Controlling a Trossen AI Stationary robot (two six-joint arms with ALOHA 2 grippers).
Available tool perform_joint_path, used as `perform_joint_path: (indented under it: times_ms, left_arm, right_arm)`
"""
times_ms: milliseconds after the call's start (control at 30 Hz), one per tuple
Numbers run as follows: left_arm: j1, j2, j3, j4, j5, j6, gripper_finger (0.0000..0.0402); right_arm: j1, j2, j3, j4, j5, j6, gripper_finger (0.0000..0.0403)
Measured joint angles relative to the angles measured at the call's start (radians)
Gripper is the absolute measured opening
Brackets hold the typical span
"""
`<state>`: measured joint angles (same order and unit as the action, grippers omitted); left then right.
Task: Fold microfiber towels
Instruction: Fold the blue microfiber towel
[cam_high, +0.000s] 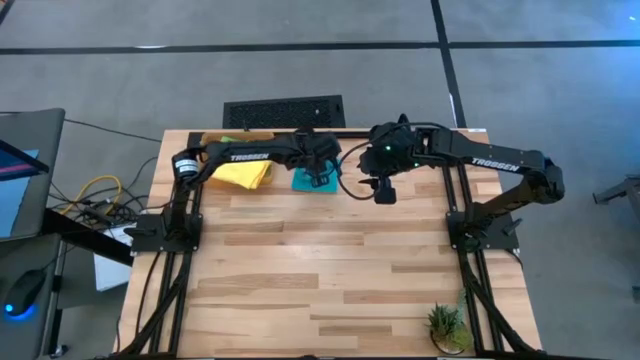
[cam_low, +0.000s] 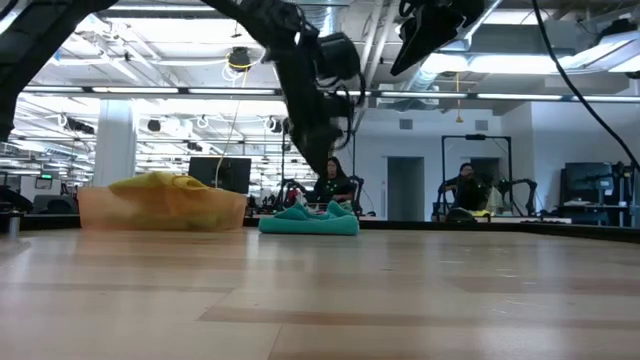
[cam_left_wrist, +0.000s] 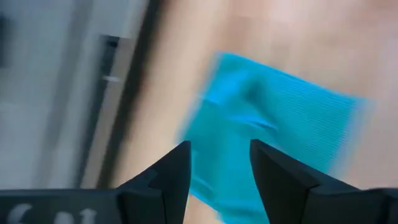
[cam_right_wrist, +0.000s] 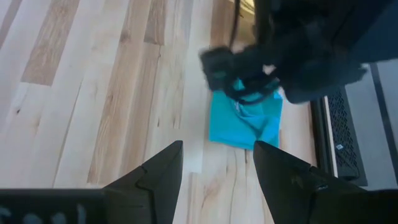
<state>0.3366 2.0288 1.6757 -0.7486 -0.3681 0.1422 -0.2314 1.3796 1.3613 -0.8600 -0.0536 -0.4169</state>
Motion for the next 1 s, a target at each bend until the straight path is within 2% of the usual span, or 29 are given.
perform_joint_path:
  times_ms: [100,167,367,667,1000]
  left_arm:
    - [-0.001,-0.004,0.033,-0.120,0.186,-0.008,0.0153]
    - [0.001,-0.001,0.022,-0.164,0.271,0.003,0.0150]
    - [0.025,0.001,-0.047,-0.181,0.364,-0.047,0.0144]
    - [0.051,0.002,-0.164,-0.052,0.395,-0.049,0.0142]
    - [0.063,0.002,-0.173,0.081,0.173,-0.019,0.0142]
  right_arm:
    - [0.000,0.000,0.000,0.000,0.000,0.000,0.0221]
    - [0.000,0.000,0.000,0.000,0.000,0.000,0.0221]
    - [0.000,0.000,0.000,0.004,0.000,0.000,0.0221]
    - [0.000,0.000,0.000,0.004,0.000,-0.001,0.0221]
    - [0.000,0.000,0.000,0.008,0.001,-0.001,0.0221]
